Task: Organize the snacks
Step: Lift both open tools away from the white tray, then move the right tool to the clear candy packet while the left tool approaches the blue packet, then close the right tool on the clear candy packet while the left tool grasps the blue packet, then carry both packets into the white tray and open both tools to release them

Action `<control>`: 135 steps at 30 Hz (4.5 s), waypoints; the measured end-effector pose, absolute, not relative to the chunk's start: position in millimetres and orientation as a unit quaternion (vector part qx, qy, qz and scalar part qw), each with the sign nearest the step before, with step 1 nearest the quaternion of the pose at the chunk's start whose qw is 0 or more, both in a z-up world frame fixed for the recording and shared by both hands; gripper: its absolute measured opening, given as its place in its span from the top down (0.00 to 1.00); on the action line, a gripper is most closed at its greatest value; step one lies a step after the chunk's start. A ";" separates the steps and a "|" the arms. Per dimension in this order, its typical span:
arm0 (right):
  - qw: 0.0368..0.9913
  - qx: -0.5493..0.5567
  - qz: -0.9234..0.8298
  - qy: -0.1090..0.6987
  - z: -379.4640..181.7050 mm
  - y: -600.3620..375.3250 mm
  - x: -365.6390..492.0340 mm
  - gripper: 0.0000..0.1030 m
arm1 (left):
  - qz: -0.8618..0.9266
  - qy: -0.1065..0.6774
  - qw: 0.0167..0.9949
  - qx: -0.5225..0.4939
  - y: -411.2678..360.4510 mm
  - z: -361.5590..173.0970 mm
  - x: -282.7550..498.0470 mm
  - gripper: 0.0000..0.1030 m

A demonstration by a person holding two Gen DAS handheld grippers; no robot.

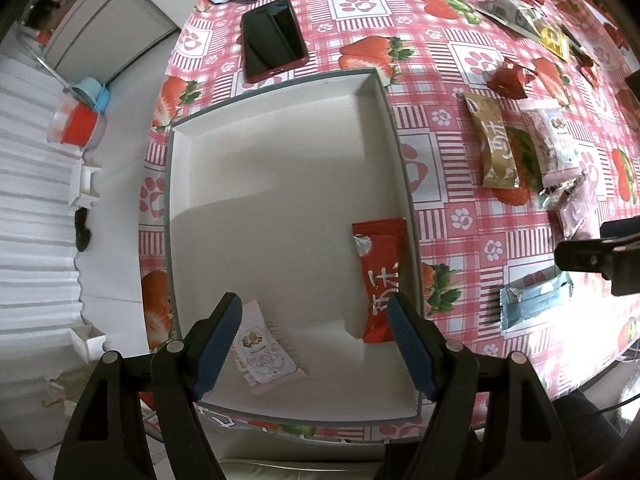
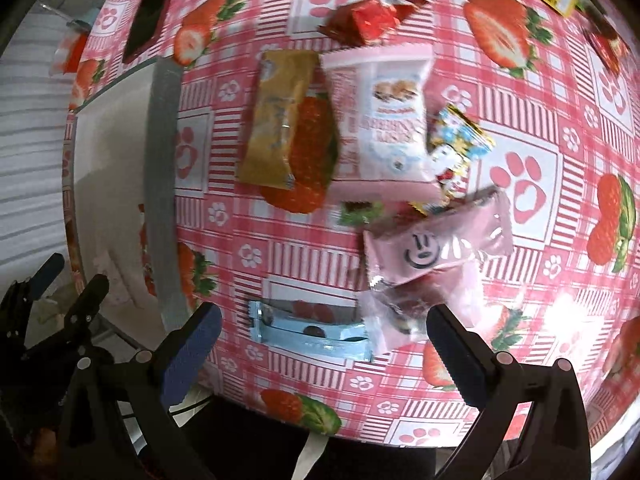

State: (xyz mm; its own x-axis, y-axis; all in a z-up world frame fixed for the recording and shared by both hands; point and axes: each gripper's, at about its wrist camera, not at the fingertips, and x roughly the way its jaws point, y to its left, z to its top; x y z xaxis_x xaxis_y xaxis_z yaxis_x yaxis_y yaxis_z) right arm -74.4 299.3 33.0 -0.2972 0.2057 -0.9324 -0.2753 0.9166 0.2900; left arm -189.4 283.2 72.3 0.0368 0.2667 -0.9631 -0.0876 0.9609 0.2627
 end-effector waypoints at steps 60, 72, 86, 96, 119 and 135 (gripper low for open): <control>0.612 0.164 -0.039 0.773 -2.5 -42.9 -81.9 0.00 | -0.029 0.704 0.703 0.102 149.5 -13.9 -145.4 0.17; 0.610 0.139 -0.024 0.780 6.5 -74.7 -92.2 0.00 | -0.032 0.737 0.675 0.031 170.2 -2.1 -167.5 0.17; 0.560 0.249 -0.103 0.784 -13.9 -137.1 -131.4 0.00 | -0.054 0.755 0.645 0.102 80.6 -38.4 -199.0 0.13; 0.589 0.141 -0.073 0.792 -3.0 -125.5 -167.3 0.00 | -0.053 0.756 0.645 0.096 78.8 -42.2 -198.4 0.13; 0.637 0.072 0.102 0.761 74.9 -67.3 -131.6 0.71 | -0.064 0.725 0.686 0.021 175.3 26.5 -164.2 0.74; 0.644 0.031 0.194 0.739 92.9 36.4 -94.4 0.71 | 0.003 0.674 0.738 -0.029 245.5 85.8 -145.0 0.74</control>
State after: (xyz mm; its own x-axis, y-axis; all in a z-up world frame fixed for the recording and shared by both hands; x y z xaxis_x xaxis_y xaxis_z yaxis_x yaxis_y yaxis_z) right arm -94.4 36.4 92.9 -0.1677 0.2968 -0.9401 -0.2039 0.9226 0.3276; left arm -145.0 245.5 85.8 0.0920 -0.0345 -0.9952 -0.0441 0.9983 -0.0386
